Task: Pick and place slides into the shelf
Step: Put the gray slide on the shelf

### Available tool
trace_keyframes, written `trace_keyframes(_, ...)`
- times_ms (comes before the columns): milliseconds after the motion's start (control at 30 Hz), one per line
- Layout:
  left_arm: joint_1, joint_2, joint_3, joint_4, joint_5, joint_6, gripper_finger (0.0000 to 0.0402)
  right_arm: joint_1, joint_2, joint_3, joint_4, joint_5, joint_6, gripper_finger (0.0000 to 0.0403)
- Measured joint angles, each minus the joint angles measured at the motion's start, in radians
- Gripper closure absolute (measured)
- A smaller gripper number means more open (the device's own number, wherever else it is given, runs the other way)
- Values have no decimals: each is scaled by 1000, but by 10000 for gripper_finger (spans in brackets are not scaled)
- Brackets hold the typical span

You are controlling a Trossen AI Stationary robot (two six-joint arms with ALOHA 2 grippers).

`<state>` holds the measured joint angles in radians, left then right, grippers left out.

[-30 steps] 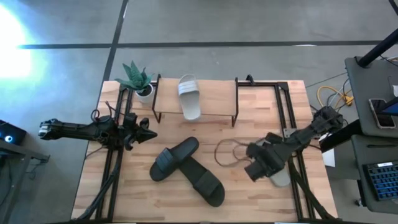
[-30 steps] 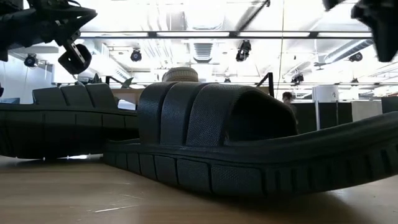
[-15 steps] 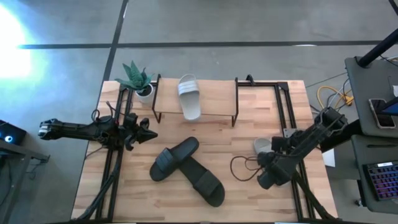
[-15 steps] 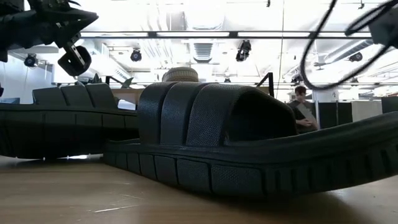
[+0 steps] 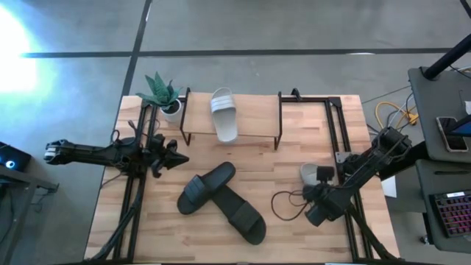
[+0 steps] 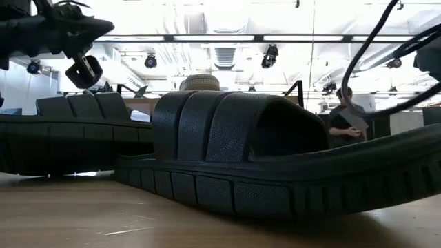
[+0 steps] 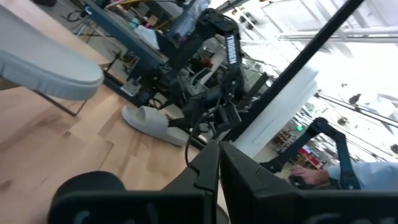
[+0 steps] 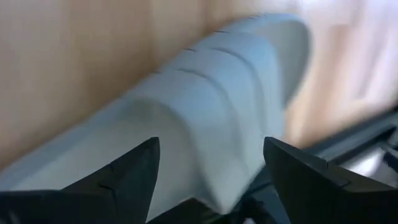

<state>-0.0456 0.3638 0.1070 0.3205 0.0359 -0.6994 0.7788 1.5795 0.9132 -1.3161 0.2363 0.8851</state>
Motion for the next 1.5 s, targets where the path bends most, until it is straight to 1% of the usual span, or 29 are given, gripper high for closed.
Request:
trace_keyframes(133, 0, 22, 0, 4, -20, 0, 402, 0, 0, -29, -14, 63, 28, 124)
trace_keyframes(333, 0, 50, 0, 6, -36, -2, 402, 0, 0, -99, 40, 74, 23, 129)
trace_keyframes(500, 0, 66, 0, 12, -49, -12, 402, -3, 0, -147, 55, 99, 27, 152)
trace_keyframes(600, 0, 69, 0, 12, -69, -48, 402, -8, 0, -167, 55, 131, 31, 181)
trace_keyframes(700, 0, 68, 0, 12, -72, -55, 402, -21, 0, -179, 56, 174, 31, 226)
trace_keyframes(767, 0, 68, 0, 12, -72, -54, 402, -37, 0, -179, 56, 197, 32, 264)
trace_keyframes(867, 0, 68, 0, 12, -72, -54, 402, -69, 0, -162, 54, 226, 47, 335)
trace_keyframes(900, 0, 68, 0, 12, -72, -54, 402, -79, 0, -151, 52, 236, 55, 360)
trace_keyframes(933, 0, 68, 0, 12, -72, -54, 402, -87, 0, -137, 53, 245, 59, 377)
trace_keyframes(967, 0, 68, 0, 13, -72, -54, 402, -94, 0, -117, 55, 261, 64, 383)
trace_keyframes(1100, 0, 68, 0, 17, -73, -54, 402, -107, -14, 10, 55, 379, 63, 390)
trace_keyframes(1333, 0, 68, 0, 18, -78, -53, 402, -147, -52, 319, 7, 638, -4, 392)
trace_keyframes(1433, -1, 68, 0, 37, -92, -53, 402, -201, -74, 417, -31, 735, -32, 393)
trace_keyframes(1500, -1, 68, 0, 57, -104, -52, 402, -265, -88, 461, -43, 760, -61, 393)
